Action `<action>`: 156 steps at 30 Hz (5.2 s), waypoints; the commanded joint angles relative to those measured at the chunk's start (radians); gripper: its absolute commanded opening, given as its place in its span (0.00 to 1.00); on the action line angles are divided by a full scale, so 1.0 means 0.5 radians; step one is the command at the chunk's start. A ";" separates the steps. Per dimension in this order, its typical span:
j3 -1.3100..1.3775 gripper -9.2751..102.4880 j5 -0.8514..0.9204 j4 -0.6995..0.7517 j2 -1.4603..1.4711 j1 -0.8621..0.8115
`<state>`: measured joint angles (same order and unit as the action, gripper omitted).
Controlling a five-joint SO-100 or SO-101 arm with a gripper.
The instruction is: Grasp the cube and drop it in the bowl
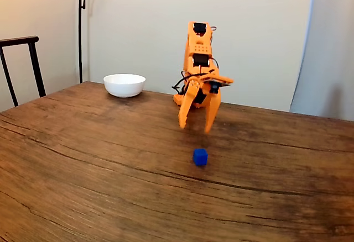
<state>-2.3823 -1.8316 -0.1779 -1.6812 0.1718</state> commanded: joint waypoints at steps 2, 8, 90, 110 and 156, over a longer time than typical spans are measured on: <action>-0.064 0.33 0.006 -0.181 -0.009 0.028; -0.046 0.33 0.006 -0.193 -0.006 0.052; 0.408 0.18 0.006 -0.089 0.749 0.123; 0.402 0.12 0.061 -0.067 0.491 0.156; 0.405 0.12 -0.328 2.651 -2.240 -0.841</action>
<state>-2.1951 -1.9773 1.0983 -2.7366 -0.1795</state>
